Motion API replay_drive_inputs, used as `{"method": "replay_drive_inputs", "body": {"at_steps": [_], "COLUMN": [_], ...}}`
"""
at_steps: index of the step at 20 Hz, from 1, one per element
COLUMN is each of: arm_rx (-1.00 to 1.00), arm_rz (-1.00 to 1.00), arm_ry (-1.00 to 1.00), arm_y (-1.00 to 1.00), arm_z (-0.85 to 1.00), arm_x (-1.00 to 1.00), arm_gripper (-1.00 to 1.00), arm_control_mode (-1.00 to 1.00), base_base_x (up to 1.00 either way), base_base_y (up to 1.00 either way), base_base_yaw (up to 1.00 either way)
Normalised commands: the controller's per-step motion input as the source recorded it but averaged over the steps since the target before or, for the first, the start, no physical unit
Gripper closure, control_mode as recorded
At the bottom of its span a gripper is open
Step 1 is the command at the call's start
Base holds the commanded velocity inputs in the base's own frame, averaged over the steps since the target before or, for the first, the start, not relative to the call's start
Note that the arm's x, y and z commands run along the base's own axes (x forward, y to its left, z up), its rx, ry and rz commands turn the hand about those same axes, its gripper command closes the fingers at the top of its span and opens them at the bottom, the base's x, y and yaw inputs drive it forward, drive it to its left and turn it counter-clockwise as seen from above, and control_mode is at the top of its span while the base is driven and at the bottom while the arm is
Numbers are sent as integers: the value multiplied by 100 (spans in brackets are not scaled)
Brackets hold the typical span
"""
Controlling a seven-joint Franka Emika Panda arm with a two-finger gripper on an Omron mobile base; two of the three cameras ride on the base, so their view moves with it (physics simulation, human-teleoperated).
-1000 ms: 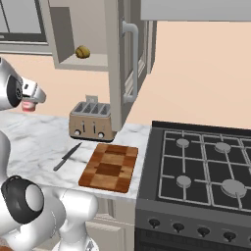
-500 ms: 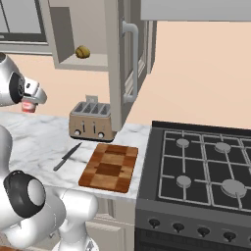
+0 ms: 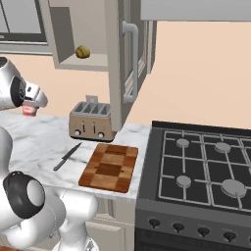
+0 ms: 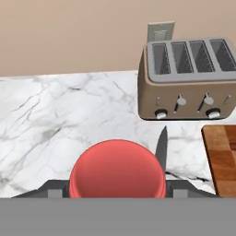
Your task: Pick the bread, place it on the cutting board, pick the jam, place it on the counter, and close the cabinet.
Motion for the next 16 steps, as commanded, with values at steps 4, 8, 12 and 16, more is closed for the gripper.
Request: {"method": "replay_drive_inputs", "body": {"at_steps": [4, 8, 12, 16], "arm_rx": [0, 0, 0, 0], "arm_rz": [0, 0, 0, 0], "arm_ry": [0, 0, 0, 0], "arm_y": [1, 1, 2, 0], "arm_z": [-18, -21, -30, -29], "arm_x": [4, 4, 9, 7], "arm_gripper": [100, 100, 100, 100], "arm_control_mode": [-100, -100, -100, -100], "base_base_x": [0, 0, 0, 0], "base_base_y": [0, 0, 0, 0], "base_base_yaw": [0, 0, 0, 0]}}
